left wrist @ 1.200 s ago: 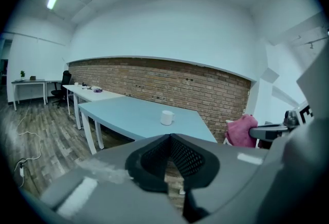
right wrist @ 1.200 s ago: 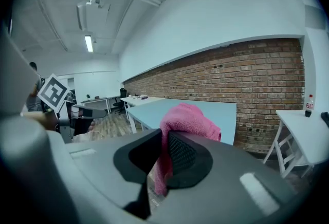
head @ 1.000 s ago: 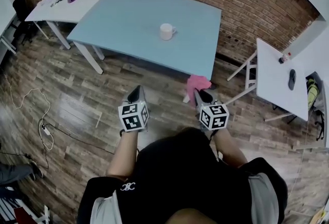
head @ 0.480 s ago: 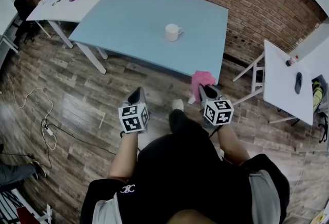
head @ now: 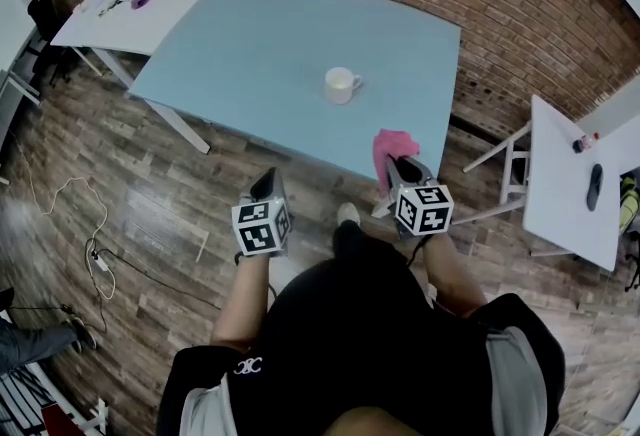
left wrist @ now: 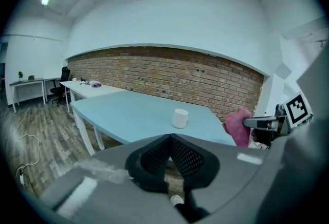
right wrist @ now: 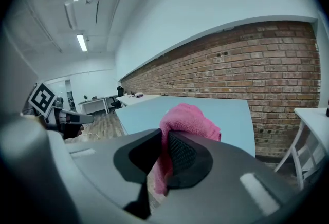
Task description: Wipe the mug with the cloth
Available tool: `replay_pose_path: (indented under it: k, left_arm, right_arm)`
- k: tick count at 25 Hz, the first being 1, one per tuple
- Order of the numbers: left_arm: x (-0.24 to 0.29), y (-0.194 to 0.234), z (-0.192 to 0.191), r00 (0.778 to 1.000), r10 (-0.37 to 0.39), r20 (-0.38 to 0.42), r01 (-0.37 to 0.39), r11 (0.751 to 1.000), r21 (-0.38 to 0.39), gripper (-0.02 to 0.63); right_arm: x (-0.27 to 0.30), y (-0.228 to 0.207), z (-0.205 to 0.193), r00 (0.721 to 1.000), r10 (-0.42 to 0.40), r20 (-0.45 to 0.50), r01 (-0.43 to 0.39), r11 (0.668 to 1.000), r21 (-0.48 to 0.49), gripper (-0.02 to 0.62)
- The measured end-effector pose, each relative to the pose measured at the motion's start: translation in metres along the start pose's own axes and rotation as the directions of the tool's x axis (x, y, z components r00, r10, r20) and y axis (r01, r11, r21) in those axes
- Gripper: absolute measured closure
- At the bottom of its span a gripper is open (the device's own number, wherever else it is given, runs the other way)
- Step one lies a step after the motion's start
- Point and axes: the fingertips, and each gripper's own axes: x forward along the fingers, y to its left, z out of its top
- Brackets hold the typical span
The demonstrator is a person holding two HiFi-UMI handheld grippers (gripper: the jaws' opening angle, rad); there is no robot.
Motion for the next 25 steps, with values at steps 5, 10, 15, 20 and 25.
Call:
replay_pose_path:
  k: [5, 10, 15, 20, 25]
  left_arm:
    - [0.056, -0.018, 0.026, 0.997, -0.070, -0.020, 0.071, 0.997, 0.024, 0.597]
    - [0.105, -0.037, 0.043, 0.992, -0.103, -0.066, 0.107, 0.993, 0.052, 0.597]
    - [0.141, -0.037, 0.036, 0.984, -0.081, -0.158, 0.095, 0.992, 0.082, 0.597]
    - [0.166, -0.028, 0.034, 0.971, -0.057, -0.231, 0.089, 0.987, 0.131, 0.597]
    - [0.186, -0.023, 0.028, 0.954, -0.108, -0.281, 0.150, 0.980, 0.131, 0.518]
  right_arm:
    - [0.037, -0.027, 0.017, 0.999, 0.020, -0.042, -0.021, 1.000, -0.015, 0.558]
    - [0.067, -0.049, 0.022, 0.993, 0.067, -0.100, -0.067, 0.998, 0.002, 0.558]
    - [0.098, -0.047, 0.001, 0.969, 0.168, -0.182, -0.161, 0.986, 0.052, 0.558]
    - [0.128, -0.043, -0.003, 0.949, 0.235, -0.210, -0.222, 0.971, 0.087, 0.558]
    - [0.149, -0.042, -0.005, 0.933, 0.268, -0.242, -0.259, 0.963, 0.069, 0.558]
